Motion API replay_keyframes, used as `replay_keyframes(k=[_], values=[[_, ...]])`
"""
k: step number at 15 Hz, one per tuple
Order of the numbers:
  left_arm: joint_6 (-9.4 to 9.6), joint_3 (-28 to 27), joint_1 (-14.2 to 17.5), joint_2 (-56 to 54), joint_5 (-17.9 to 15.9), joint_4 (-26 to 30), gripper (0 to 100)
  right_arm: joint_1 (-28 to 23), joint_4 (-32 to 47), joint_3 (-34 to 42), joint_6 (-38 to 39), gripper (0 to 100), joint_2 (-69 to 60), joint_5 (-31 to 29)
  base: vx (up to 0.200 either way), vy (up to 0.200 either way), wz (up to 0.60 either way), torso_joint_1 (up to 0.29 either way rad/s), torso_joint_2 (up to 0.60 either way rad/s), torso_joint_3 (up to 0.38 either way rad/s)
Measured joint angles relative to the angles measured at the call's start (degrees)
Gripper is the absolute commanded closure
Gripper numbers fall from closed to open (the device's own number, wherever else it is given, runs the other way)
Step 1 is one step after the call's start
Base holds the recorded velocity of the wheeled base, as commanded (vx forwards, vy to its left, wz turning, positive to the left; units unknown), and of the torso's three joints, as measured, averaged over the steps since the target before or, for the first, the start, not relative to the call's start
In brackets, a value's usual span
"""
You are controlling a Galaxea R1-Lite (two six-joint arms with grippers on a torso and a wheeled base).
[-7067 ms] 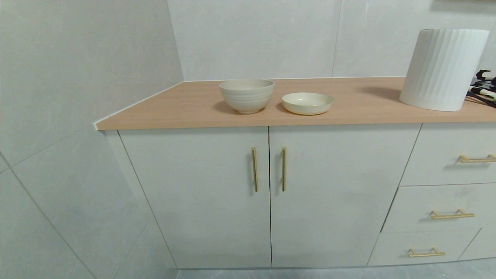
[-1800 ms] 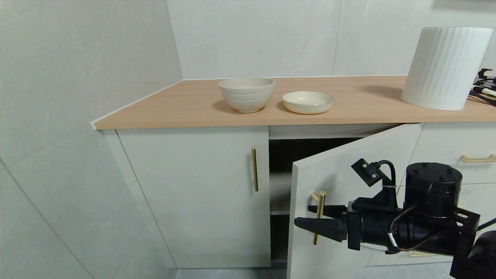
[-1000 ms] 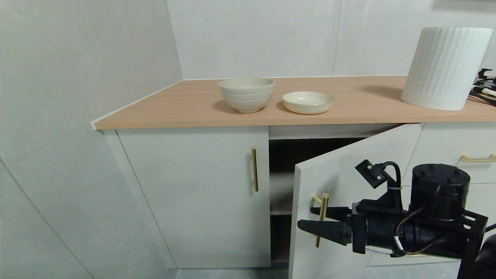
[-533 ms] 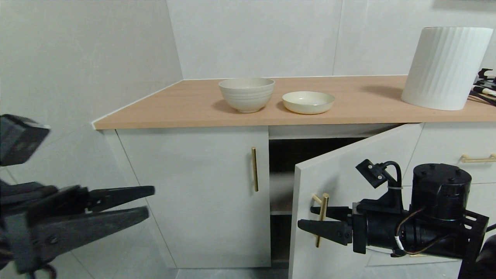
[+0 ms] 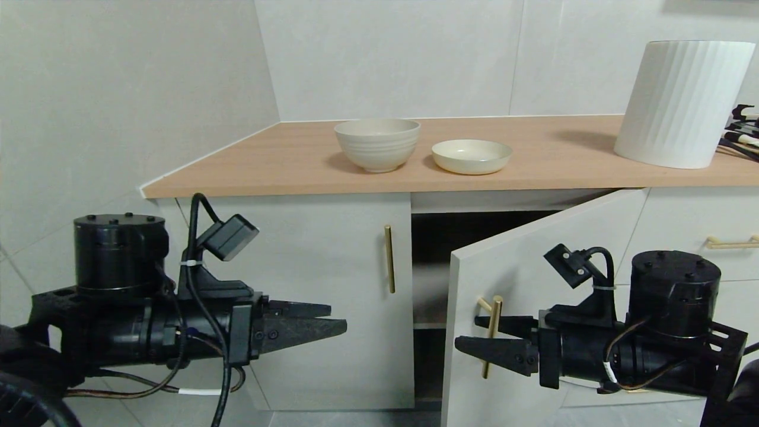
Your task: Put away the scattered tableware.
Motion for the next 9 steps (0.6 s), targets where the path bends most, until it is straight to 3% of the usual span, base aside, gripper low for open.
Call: replay_keyframes(k=[2, 4, 9], values=[[-0.06, 0.2, -2.1, 2.5, 4.4, -2.1, 100, 0.0, 0.0, 0.1, 0.0, 0, 0.2, 0.0, 0.0, 0.0, 0.0, 0.0, 0.0, 0.0], [-0.22, 0.1, -3.3, 4.4, 5.0, -3.9, 100, 0.0, 0.0, 0.2, -0.1, 0, 0.2, 0.0, 0.0, 0.0, 0.0, 0.0, 0.0, 0.0], [-1.4, -2.7, -6.3, 11.4, 5.3, -15.3, 100, 0.0, 0.0, 0.4, 0.0, 0, 0.2, 0.0, 0.0, 0.0, 0.0, 0.0, 0.0, 0.0]])
